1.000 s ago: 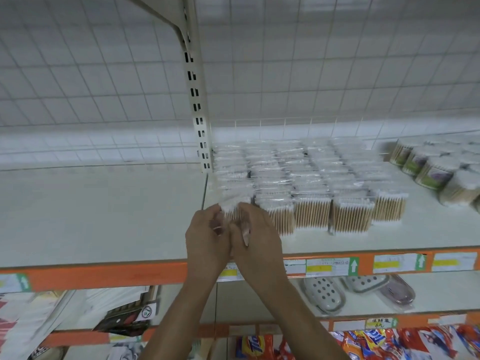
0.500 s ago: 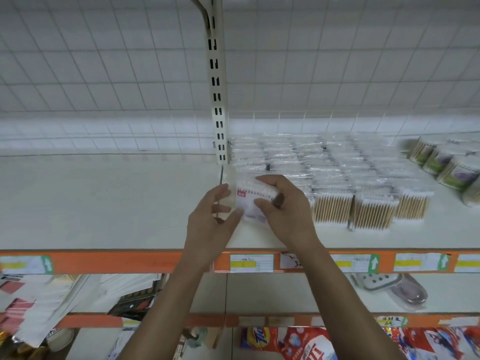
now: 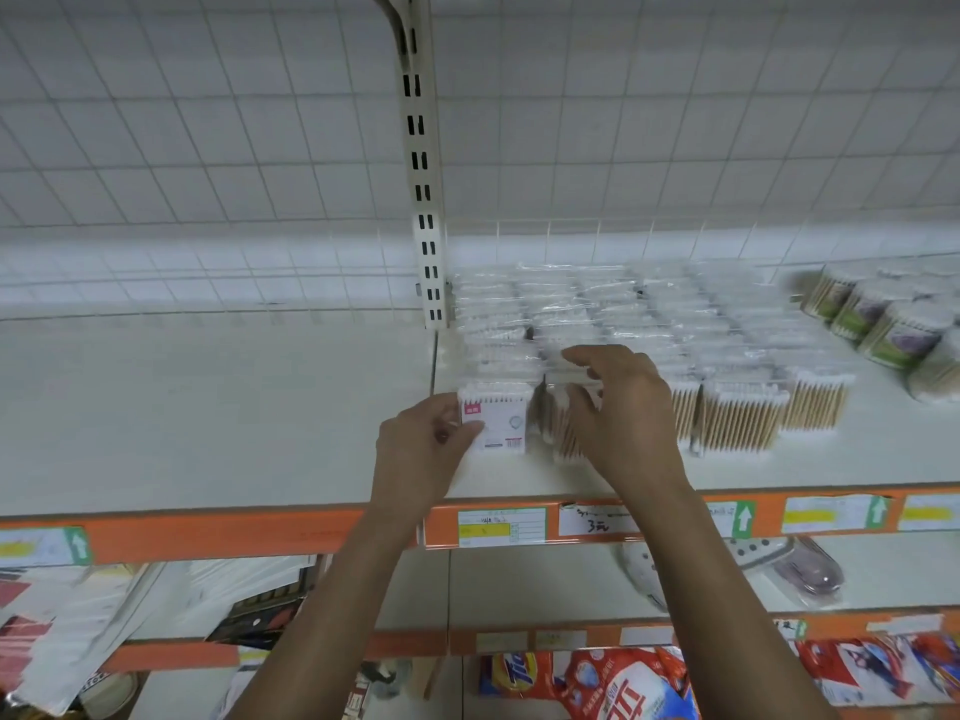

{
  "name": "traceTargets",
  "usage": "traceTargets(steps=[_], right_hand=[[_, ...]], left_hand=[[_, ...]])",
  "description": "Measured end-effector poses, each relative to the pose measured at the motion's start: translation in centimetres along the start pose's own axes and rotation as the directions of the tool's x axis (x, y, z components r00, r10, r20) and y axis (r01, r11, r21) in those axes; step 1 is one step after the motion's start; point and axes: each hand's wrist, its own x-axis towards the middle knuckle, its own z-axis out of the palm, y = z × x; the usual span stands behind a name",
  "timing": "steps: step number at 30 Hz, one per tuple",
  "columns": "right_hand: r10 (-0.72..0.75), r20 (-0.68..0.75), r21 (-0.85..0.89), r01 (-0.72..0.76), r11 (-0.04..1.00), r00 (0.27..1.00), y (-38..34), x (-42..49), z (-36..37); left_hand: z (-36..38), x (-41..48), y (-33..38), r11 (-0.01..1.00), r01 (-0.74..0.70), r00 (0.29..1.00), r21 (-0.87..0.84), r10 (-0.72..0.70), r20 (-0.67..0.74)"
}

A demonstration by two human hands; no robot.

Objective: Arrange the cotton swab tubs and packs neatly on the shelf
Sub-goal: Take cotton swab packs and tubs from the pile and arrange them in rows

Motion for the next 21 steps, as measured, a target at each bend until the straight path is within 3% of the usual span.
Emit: traceTargets(steps=[13,21], right_hand=[[0.040,0.020,-0.110,-0.037,0.993,0.999,1.2,-2.0,0.8],[0.081,-0.076,-0.148,-0.092,0.985,0.994,0.9,-3.0,1.5]], left_hand=[[1.5,0.1,0.5,0.999,-0.016,1.000,0.048,0.017,-0.019],[1.7,-0.6,0.9,0.994,0.001,0.996,0.110,0.009,-0.085]])
